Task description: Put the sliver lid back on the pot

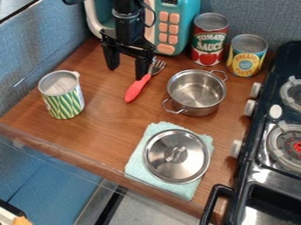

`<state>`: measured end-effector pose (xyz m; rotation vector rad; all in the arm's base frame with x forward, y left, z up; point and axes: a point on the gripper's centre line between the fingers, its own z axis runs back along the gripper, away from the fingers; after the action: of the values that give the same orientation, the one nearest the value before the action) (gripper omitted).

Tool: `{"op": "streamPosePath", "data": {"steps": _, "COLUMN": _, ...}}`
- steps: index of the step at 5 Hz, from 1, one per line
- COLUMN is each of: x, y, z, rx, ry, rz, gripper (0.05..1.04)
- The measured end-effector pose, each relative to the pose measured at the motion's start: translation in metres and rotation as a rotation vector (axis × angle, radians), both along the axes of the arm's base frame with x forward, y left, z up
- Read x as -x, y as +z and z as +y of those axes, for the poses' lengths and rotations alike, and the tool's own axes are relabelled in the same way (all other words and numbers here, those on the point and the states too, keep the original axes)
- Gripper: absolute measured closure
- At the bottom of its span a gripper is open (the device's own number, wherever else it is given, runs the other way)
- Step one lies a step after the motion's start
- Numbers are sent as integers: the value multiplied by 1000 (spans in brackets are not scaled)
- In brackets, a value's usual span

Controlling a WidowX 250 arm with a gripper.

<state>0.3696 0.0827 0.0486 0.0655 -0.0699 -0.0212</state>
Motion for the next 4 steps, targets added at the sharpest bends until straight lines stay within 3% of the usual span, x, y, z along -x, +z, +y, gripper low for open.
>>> {"op": "streamPosePath", "data": {"steps": 1, "x": 5, "y": -16, "z": -2, "rx": 13, "ry": 4, "rz": 36, "gripper": 83}}
{"op": "streamPosePath", "data": {"steps": 2, "x": 31, "y": -28, "z": -30, "rx": 60, "ry": -47, "rz": 96, "gripper": 83}}
{"op": "streamPosePath", "data": {"steps": 4, "x": 76, "y": -12, "z": -86, "rx": 78, "ry": -165, "rz": 62, "gripper": 83}}
